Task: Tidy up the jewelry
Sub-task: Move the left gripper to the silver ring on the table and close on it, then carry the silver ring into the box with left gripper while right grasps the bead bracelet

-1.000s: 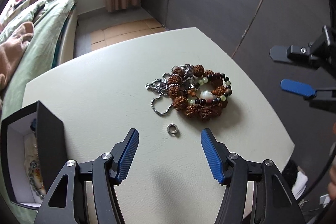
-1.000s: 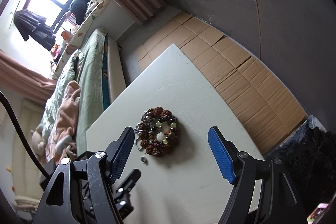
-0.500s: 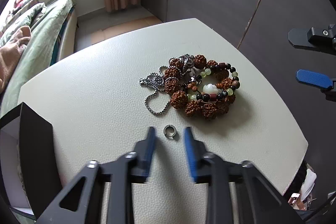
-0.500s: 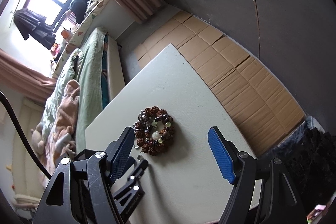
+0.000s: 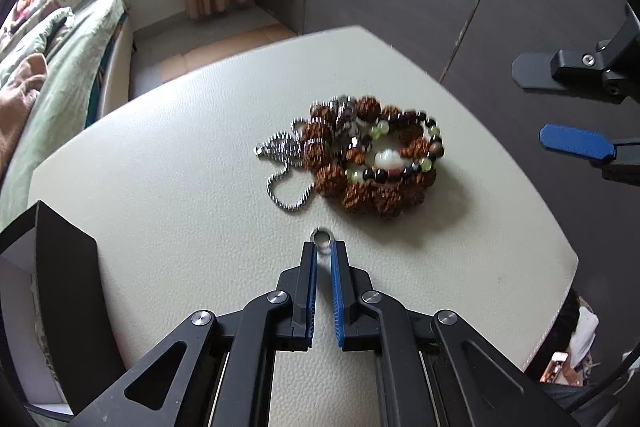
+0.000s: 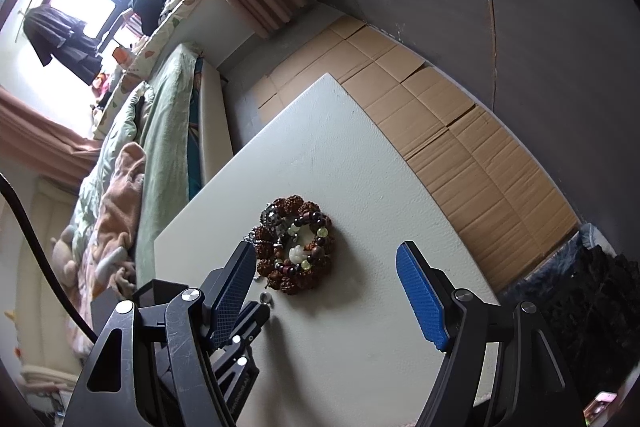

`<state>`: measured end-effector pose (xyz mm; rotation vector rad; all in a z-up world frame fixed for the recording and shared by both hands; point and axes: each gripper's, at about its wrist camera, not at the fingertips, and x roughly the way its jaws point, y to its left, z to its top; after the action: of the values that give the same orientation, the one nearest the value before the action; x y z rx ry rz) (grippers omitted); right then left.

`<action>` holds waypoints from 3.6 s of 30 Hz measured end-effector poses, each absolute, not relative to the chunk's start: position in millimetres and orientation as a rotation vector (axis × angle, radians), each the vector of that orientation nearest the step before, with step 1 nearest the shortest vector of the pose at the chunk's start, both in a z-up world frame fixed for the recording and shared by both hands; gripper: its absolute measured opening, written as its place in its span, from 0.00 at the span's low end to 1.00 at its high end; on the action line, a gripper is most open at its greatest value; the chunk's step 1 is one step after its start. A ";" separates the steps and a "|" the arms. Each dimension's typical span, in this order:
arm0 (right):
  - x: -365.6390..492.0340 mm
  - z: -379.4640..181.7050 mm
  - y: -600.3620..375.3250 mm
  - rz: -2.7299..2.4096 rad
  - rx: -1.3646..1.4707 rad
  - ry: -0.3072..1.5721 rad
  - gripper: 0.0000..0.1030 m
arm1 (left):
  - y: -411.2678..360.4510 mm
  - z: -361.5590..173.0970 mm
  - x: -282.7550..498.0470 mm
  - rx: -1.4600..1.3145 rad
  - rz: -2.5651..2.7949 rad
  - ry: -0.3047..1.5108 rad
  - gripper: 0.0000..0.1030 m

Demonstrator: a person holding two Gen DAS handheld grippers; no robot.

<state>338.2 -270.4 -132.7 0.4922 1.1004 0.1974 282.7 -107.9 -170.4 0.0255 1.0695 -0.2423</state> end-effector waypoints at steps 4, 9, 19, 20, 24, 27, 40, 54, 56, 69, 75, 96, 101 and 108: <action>338.2 -133.0 -270.2 0.198 0.490 1.102 0.72 | -109.5 -170.9 283.9 0.032 -0.250 1.077 0.14; 338.4 -133.1 -269.9 0.201 0.493 1.103 0.72 | -113.8 -171.5 282.8 0.047 -0.244 1.060 0.22; 341.2 -133.5 -273.6 0.197 0.491 1.104 0.72 | -116.1 -172.8 289.1 0.044 -0.221 1.007 0.22; 342.2 -135.3 -272.9 0.196 0.486 1.110 0.72 | -118.3 -172.9 288.5 0.063 -0.218 1.005 0.22; 347.5 -145.6 -269.5 0.212 0.494 1.142 0.69 | -114.2 -171.3 288.5 0.031 -0.216 1.021 0.13; 350.6 -152.6 -264.6 0.230 0.497 1.159 0.60 | -105.4 -165.6 288.7 0.019 -0.181 1.007 0.13; 369.7 -182.4 -240.9 0.207 0.450 1.224 0.45 | -70.4 -142.8 286.6 -0.067 -0.141 0.960 0.13; 363.3 -166.9 -243.4 0.254 0.469 1.163 0.11 | -47.0 -124.8 280.0 -0.118 -0.094 0.919 0.13; 361.6 -162.5 -246.3 0.270 0.481 1.141 0.11 | -46.0 -122.8 277.7 -0.122 -0.091 0.913 0.13; 345.5 -119.8 -238.1 0.427 0.560 0.989 0.11 | -22.2 -94.3 257.8 -0.169 -0.074 0.843 0.13; 340.0 -110.9 -224.8 0.514 0.595 0.965 0.11 | -2.0 -82.7 251.1 -0.205 -0.058 0.820 0.13; 319.3 -107.2 -143.3 0.750 0.569 0.952 0.11 | 85.2 -78.6 234.3 -0.344 0.045 0.842 0.40; 314.4 -105.4 -122.6 0.809 0.563 0.949 0.11 | 99.5 -71.5 226.3 -0.390 0.056 0.797 0.68; 308.7 -103.2 -88.6 0.899 0.556 0.941 0.11 | 109.0 -68.1 222.3 -0.392 0.080 0.790 0.68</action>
<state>308.8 -88.6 -103.2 0.5563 0.9409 0.8990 222.3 109.0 -68.1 -0.3921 0.7903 0.0797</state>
